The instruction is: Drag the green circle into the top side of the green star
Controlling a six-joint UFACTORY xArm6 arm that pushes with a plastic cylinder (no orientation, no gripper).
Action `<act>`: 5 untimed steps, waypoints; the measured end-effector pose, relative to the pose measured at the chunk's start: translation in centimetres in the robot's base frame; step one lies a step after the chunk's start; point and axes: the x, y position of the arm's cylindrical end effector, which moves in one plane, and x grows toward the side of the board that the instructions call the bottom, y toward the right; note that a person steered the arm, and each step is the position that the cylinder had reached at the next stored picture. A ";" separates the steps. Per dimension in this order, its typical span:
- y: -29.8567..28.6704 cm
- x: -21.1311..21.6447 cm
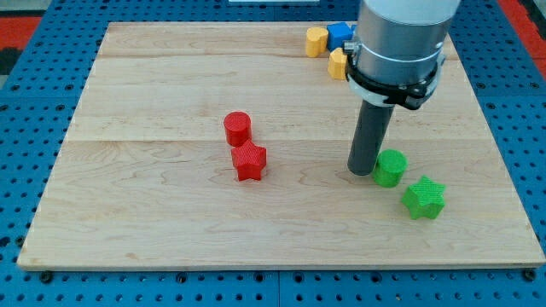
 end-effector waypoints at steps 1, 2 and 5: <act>-4.0 -0.9; 1.1 -1.7; 4.3 -3.5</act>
